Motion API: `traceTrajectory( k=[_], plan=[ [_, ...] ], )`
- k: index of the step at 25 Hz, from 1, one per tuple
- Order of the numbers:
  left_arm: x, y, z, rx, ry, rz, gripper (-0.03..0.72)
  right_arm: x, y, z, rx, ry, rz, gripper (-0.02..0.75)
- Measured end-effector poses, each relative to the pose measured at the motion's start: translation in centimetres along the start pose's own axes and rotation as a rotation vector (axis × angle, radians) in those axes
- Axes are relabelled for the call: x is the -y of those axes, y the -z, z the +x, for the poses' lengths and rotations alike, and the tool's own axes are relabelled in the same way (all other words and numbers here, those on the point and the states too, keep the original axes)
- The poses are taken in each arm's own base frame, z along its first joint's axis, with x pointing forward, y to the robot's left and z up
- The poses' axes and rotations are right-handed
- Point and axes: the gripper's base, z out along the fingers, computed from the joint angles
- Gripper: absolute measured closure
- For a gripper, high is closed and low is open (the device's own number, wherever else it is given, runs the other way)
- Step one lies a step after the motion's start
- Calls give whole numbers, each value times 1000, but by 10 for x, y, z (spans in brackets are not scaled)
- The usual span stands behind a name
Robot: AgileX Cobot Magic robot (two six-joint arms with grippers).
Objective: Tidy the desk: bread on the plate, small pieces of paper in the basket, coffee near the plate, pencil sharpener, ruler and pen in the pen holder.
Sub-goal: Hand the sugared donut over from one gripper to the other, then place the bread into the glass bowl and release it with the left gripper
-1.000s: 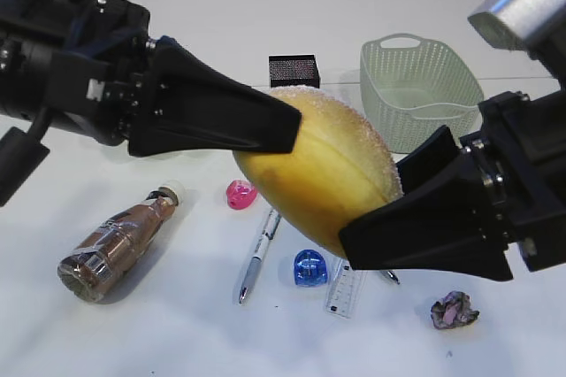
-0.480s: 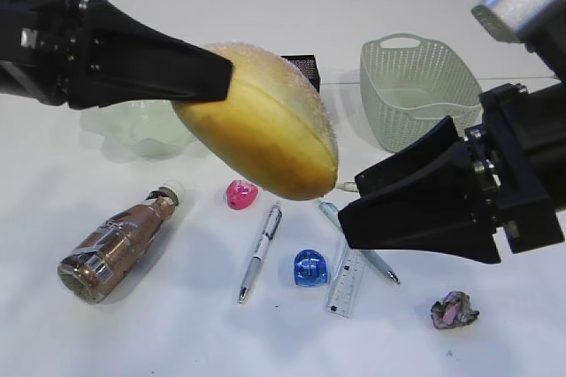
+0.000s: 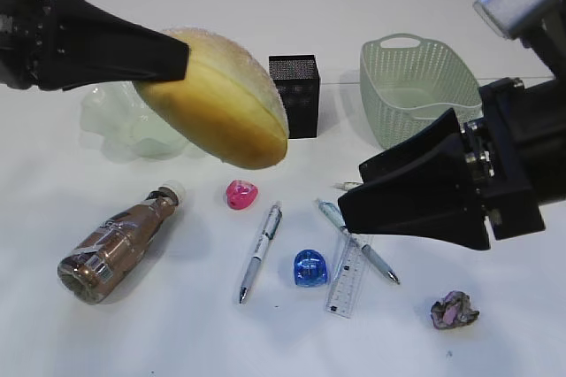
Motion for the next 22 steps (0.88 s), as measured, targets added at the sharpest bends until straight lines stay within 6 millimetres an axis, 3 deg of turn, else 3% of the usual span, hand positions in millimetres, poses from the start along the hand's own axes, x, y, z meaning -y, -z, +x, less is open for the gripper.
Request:
traceTrajectory(
  k=[22],
  plan=[
    [-76, 36, -20, 320, 113, -774, 492, 3, 0, -1, 9, 0, 36, 214]
  ],
)
